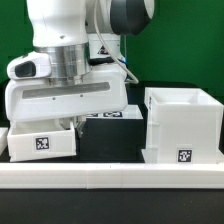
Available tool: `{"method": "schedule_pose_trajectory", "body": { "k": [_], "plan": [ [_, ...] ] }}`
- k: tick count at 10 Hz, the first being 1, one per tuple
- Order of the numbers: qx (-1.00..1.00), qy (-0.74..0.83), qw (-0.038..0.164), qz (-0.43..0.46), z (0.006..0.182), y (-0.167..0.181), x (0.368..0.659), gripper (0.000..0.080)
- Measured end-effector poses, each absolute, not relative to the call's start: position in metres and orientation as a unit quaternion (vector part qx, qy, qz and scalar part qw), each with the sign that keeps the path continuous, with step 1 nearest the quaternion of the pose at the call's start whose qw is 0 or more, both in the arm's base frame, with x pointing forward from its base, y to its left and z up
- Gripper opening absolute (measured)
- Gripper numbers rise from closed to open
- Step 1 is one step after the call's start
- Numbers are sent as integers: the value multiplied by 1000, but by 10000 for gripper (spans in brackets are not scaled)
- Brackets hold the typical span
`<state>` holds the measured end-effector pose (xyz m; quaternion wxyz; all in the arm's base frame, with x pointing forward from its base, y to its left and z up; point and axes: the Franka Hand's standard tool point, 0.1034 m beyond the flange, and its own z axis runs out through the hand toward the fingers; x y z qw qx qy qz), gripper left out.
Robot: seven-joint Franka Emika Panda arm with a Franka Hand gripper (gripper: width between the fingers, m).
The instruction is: Assemble drawer
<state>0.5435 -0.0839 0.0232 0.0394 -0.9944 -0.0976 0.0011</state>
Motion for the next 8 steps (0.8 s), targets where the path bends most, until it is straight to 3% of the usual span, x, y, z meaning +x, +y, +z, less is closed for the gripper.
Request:
{"method": "schedule_pose_trajectory", "body": {
  "k": [2, 8],
  "plan": [
    [-975, -224, 17, -3, 22, -83, 541, 42],
    [-908, -420, 7, 10, 17, -79, 536, 42]
  ]
}}
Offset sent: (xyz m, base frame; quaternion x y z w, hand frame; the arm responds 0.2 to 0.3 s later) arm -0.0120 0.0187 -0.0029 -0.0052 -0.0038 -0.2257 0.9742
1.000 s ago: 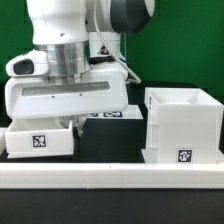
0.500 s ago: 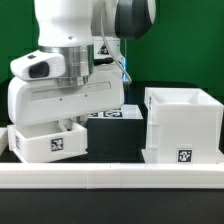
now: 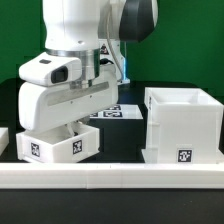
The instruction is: Assemble drawer
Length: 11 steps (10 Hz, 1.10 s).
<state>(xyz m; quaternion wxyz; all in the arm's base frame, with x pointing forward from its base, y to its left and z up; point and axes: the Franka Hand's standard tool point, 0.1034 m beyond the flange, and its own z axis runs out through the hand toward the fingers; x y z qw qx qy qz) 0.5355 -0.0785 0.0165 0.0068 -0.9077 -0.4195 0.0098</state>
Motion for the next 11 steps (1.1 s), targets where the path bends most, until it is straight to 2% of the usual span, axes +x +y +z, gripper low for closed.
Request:
{"method": "schedule_pose_trajectory", "body": {
  "k": [5, 9, 11],
  "plan": [
    [-787, -616, -7, 30, 13, -61, 526, 42],
    [-770, -638, -6, 32, 11, -65, 525, 42],
    [-763, -645, -2, 28, 11, -45, 527, 42]
  ]
}}
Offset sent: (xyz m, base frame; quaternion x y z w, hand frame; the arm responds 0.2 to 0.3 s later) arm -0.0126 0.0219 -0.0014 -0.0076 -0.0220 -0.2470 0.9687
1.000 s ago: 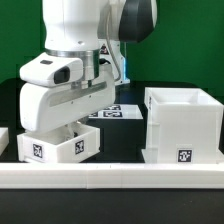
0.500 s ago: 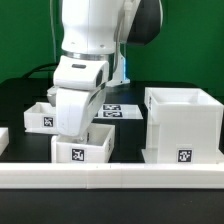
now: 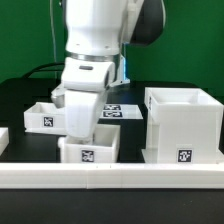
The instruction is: Assemble drawer
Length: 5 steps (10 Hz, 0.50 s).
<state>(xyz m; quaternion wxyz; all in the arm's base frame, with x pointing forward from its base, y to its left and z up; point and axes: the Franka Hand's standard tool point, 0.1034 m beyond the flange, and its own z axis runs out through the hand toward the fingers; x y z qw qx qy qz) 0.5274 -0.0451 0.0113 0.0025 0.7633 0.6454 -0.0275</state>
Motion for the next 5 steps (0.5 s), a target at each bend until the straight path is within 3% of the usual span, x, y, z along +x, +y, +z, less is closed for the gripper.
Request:
{"method": "schedule_pose_trajectory", "body": {
  "k": [5],
  "plan": [
    [761, 648, -7, -30, 7, -32, 527, 42]
  ]
}}
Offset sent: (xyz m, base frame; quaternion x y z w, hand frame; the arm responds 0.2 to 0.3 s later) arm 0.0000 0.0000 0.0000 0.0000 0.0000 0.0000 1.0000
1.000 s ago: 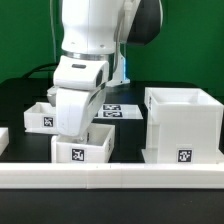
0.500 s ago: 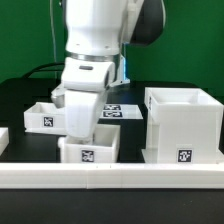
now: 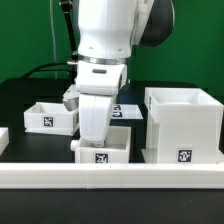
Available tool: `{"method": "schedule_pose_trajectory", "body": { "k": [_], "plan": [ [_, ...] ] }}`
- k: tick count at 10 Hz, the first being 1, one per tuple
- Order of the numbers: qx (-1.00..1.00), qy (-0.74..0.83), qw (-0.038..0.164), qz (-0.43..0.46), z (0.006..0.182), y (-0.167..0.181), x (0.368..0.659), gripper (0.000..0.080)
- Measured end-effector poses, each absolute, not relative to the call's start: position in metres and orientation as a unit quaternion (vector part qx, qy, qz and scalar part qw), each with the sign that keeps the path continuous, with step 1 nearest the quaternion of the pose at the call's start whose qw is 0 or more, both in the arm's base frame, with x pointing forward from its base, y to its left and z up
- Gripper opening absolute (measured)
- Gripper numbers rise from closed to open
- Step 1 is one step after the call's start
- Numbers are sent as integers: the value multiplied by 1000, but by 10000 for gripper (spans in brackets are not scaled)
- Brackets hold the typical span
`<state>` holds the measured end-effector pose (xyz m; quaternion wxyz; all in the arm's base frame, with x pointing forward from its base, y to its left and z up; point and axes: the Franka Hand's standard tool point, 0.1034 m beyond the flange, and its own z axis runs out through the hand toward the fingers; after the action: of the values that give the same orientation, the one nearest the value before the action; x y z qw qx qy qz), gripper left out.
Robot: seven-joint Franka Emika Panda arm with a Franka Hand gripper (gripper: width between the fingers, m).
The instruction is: Assemble drawer
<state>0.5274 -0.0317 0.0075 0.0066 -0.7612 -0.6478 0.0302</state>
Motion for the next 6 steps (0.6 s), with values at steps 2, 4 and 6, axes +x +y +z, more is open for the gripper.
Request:
{"method": "schedule_pose_trajectory", "body": {
  "k": [2, 4, 6],
  "plan": [
    [-759, -651, 3, 27, 7, -29, 528, 42],
    [-747, -664, 3, 29, 9, -18, 533, 42],
    [-739, -673, 1, 27, 10, -5, 536, 42]
  ]
}}
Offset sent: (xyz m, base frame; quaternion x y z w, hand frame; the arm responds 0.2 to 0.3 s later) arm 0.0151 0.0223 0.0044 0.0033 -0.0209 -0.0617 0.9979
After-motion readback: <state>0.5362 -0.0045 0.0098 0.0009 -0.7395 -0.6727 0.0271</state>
